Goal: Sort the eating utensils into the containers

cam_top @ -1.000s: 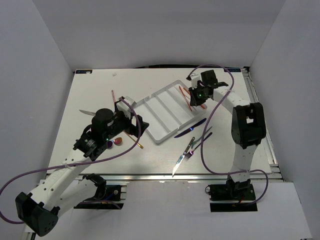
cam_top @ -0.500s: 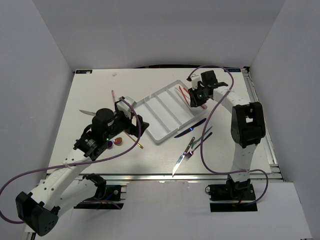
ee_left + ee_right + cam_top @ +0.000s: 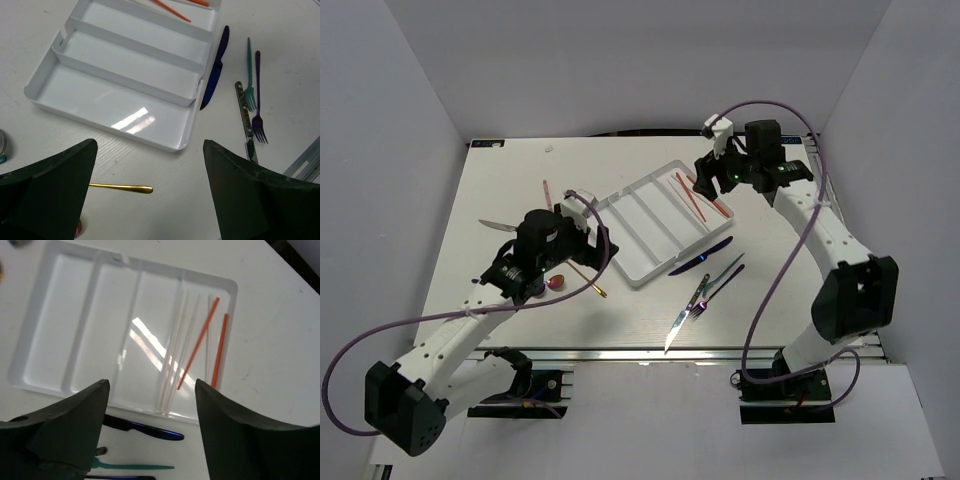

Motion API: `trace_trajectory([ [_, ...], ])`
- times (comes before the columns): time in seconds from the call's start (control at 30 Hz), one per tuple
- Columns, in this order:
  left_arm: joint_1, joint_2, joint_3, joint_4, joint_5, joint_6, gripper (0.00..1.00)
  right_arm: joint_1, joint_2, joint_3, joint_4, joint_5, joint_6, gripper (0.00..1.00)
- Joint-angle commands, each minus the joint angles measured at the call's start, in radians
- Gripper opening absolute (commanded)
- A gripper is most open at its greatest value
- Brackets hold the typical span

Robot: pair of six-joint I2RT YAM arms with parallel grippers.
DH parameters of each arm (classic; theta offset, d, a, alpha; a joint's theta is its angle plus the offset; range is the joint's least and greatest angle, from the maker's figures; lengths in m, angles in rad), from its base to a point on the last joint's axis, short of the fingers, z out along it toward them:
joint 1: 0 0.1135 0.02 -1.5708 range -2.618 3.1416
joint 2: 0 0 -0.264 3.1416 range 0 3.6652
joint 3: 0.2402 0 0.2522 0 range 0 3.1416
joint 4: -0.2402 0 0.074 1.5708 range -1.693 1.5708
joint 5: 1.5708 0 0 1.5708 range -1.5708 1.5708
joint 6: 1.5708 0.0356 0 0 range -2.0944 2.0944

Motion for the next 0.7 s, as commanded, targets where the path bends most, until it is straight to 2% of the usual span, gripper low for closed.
trace_trajectory([
  [0.0,0.068,0.062,0.022,-0.012,0.014,-0.056,0.98,0.032,-0.138,-0.024,0.045,-0.161,-0.058,0.81],
  [0.03,0.117,0.102,0.033,-0.012,0.044,-0.074,0.98,0.031,-0.155,-0.047,0.045,-0.268,-0.07,0.89],
  [0.13,0.226,0.177,0.06,-0.006,0.099,-0.117,0.98,0.027,-0.201,-0.122,0.065,-0.423,-0.074,0.89],
  [0.2,0.298,0.249,0.1,-0.008,0.11,-0.161,0.96,0.029,-0.213,-0.156,0.037,-0.593,-0.14,0.89],
  [0.27,0.349,0.307,0.132,-0.008,0.094,-0.181,0.96,0.029,-0.251,-0.187,0.029,-0.605,-0.171,0.9],
  [0.3,0.411,0.341,0.149,-0.006,0.097,-0.201,0.95,0.026,-0.274,-0.208,0.066,-0.602,-0.174,0.89],
  [0.4,0.502,0.495,0.227,-0.001,0.104,-0.241,0.87,0.026,-0.379,-0.302,0.164,-0.561,-0.162,0.89],
  [0.53,0.516,0.686,0.358,-0.026,-0.037,-0.244,0.86,0.027,-0.489,-0.388,0.271,-0.571,-0.107,0.89],
  [0.67,0.518,0.855,0.511,-0.076,-0.145,-0.261,0.82,0.027,-0.532,-0.446,0.351,-0.579,-0.044,0.89],
])
